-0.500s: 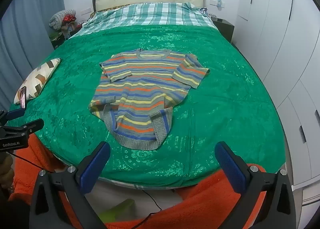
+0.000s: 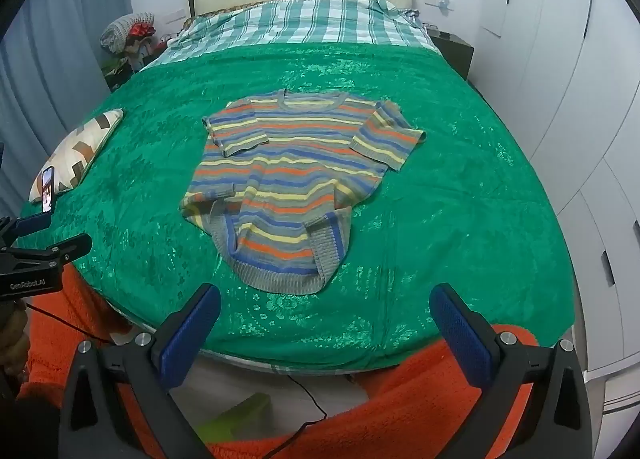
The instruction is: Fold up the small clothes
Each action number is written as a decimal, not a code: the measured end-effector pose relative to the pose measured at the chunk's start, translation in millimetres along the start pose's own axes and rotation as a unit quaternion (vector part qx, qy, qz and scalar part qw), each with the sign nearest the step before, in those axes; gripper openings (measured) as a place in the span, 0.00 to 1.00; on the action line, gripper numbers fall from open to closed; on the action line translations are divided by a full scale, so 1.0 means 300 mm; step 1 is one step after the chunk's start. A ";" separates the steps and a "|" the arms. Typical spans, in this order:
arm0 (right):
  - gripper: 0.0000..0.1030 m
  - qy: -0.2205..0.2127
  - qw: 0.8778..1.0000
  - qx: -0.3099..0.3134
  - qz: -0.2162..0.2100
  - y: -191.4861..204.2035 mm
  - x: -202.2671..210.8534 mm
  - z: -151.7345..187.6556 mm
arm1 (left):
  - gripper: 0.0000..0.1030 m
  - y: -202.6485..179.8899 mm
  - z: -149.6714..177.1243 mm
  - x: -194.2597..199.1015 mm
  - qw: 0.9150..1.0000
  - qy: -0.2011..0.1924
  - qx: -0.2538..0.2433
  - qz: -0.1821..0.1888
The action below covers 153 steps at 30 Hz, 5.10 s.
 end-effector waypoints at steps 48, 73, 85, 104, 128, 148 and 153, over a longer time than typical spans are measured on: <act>1.00 0.016 1.000 -0.010 0.018 -0.015 -0.061 0.009 | 0.99 0.010 0.015 -0.073 0.997 0.022 0.011 0.069; 1.00 0.044 0.991 -0.002 0.125 -0.045 -0.107 0.025 | 0.99 -0.011 0.016 -0.076 0.999 0.018 -0.005 0.037; 1.00 0.052 0.990 -0.004 0.128 -0.042 -0.117 0.035 | 0.99 -0.014 0.027 -0.088 0.999 0.026 -0.006 0.034; 0.77 0.130 0.988 -0.048 -0.062 0.020 -0.536 -0.046 | 0.99 0.044 0.051 -0.117 0.999 0.036 0.021 0.018; 0.06 0.076 0.961 -0.242 -0.111 -0.215 -0.485 0.059 | 0.99 -0.081 -0.205 -0.551 0.968 0.065 0.053 0.237; 0.06 0.100 0.958 -0.247 -0.101 -0.296 -0.462 0.102 | 0.31 0.090 0.238 -0.474 0.972 0.127 0.097 0.172; 0.13 0.130 0.943 -0.282 -0.122 -0.338 -0.499 0.148 | 0.78 0.210 0.202 -0.483 0.962 0.055 0.193 0.184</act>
Point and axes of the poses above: each gripper's, at about its wrist camera, not at the fingertips, and x roughly against the way its jaws point, y to its left, z to its underside, the point moved 3 cm from there along -x, roughly the way its jaws point, and after that the axes turned 8 degrees about -x, right-handed, at the moved point
